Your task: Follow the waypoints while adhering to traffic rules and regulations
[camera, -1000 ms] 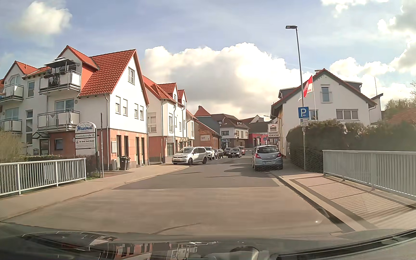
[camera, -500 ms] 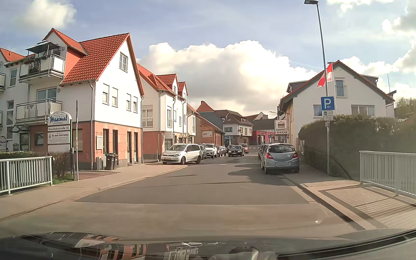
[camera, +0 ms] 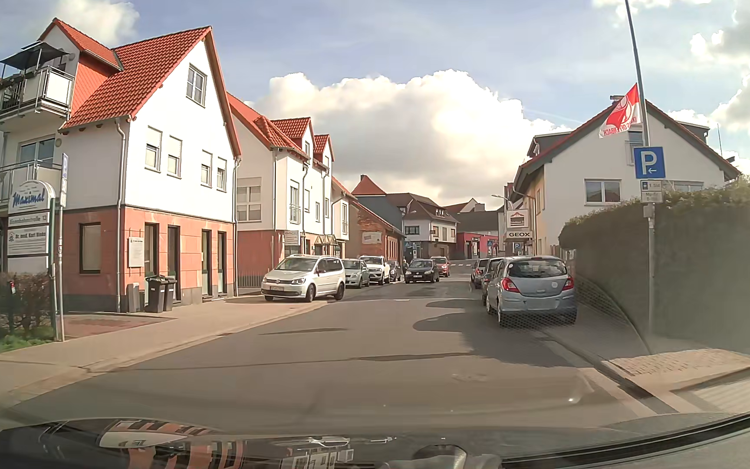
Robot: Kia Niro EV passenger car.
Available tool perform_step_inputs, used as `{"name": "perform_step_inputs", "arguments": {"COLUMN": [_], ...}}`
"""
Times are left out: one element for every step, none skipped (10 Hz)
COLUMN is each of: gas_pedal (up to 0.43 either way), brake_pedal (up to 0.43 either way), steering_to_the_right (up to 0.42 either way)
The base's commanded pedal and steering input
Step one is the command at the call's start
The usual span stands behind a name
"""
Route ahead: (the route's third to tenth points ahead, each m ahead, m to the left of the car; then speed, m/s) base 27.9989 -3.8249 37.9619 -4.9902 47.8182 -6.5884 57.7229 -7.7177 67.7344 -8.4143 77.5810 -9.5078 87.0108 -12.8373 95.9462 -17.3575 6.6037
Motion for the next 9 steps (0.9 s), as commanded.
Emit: {"name": "perform_step_inputs", "arguments": {"gas_pedal": [0.130, 0.118, 0.079, 0.067, 0.059, 0.047, 0.028, 0.000, 0.000], "brake_pedal": [0.000, 0.000, 0.000, 0.000, 0.000, 0.000, 0.000, 0.000, 0.000], "steering_to_the_right": [0.010, 0.011, 0.013, 0.015, 0.020, 0.026, 0.034, 0.041, 0.042]}}
